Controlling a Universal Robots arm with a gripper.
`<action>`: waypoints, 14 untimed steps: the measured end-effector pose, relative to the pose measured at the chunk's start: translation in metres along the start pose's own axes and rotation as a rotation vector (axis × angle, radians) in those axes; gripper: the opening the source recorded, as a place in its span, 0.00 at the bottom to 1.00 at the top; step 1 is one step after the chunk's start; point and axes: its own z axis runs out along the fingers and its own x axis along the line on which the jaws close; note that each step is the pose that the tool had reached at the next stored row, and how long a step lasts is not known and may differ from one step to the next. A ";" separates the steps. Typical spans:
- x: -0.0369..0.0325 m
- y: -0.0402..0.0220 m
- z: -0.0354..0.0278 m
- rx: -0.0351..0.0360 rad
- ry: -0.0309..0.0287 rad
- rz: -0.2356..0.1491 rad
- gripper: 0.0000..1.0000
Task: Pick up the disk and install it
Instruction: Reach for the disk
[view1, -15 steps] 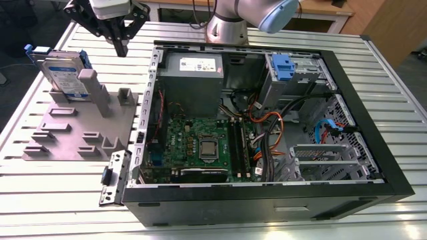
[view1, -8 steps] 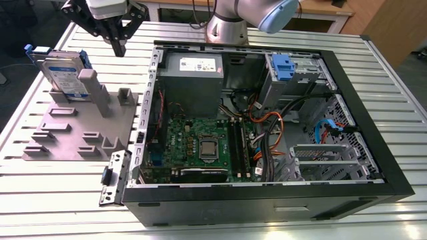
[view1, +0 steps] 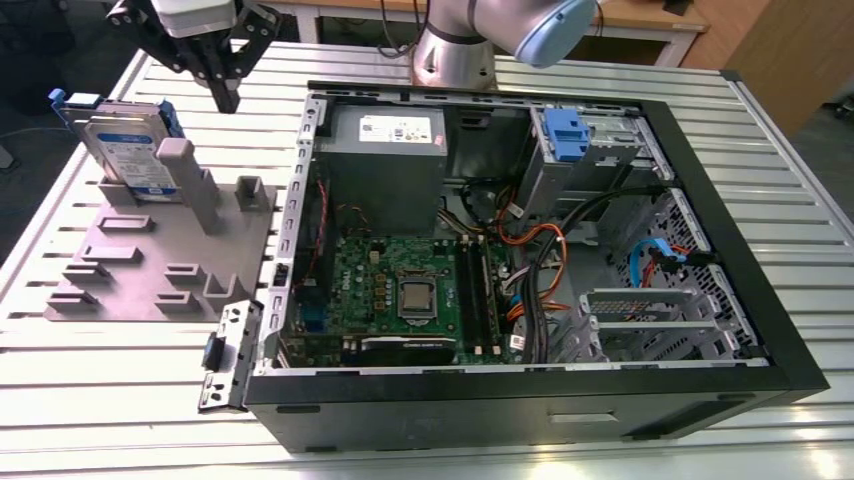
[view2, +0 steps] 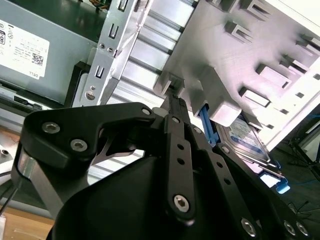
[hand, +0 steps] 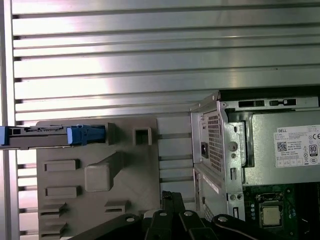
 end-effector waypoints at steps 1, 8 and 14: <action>0.0016 -0.0001 -0.0001 0.0000 0.0000 0.000 0.11; 0.0124 -0.0007 -0.0003 0.0000 0.0000 0.000 0.11; 0.0127 -0.0007 -0.0004 0.0001 0.0001 0.000 0.11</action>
